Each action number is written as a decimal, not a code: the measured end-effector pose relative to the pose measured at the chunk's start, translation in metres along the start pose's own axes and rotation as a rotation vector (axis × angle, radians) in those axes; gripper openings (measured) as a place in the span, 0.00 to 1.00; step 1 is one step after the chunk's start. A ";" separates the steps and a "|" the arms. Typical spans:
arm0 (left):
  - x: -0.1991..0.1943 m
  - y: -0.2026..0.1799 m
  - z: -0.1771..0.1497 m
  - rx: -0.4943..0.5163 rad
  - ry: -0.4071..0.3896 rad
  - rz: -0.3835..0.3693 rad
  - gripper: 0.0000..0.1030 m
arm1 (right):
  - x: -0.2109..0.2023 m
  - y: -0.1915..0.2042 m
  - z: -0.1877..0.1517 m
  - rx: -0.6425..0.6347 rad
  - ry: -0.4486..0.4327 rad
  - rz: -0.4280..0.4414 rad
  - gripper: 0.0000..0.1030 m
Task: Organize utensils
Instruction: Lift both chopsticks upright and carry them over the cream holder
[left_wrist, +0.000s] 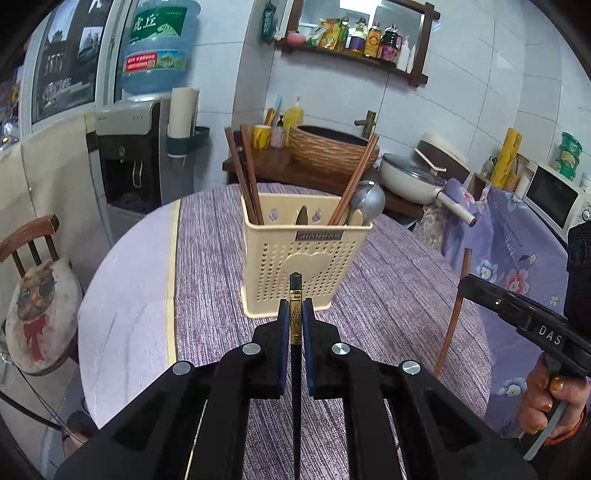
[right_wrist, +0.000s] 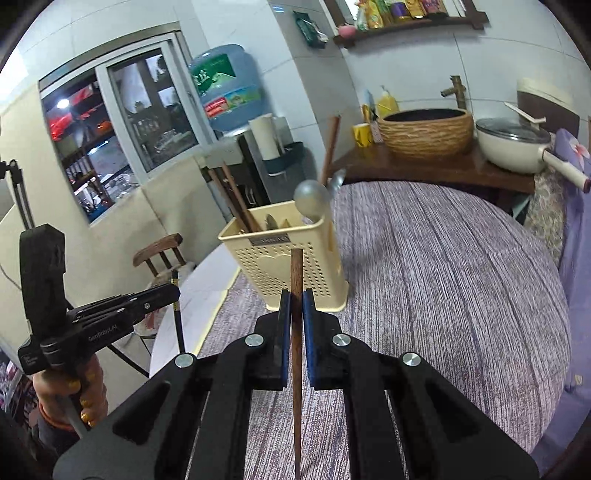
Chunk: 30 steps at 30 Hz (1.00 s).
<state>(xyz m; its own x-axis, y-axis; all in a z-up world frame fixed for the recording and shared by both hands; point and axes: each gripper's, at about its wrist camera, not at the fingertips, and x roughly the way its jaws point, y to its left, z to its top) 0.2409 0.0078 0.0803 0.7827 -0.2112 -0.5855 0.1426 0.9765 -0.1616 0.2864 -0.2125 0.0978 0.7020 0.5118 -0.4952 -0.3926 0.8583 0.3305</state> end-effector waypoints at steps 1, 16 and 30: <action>-0.003 -0.001 0.001 0.004 -0.007 -0.001 0.08 | -0.002 0.002 0.001 -0.009 0.000 0.004 0.07; -0.026 -0.002 0.014 0.015 -0.044 -0.041 0.08 | -0.020 0.025 0.023 -0.081 -0.030 0.049 0.07; -0.064 -0.006 0.142 -0.058 -0.154 -0.081 0.08 | -0.034 0.070 0.152 -0.152 -0.213 -0.038 0.07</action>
<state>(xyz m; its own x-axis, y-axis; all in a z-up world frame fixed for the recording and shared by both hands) 0.2758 0.0220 0.2319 0.8543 -0.2754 -0.4409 0.1769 0.9515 -0.2516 0.3253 -0.1752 0.2602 0.8209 0.4734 -0.3194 -0.4368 0.8808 0.1828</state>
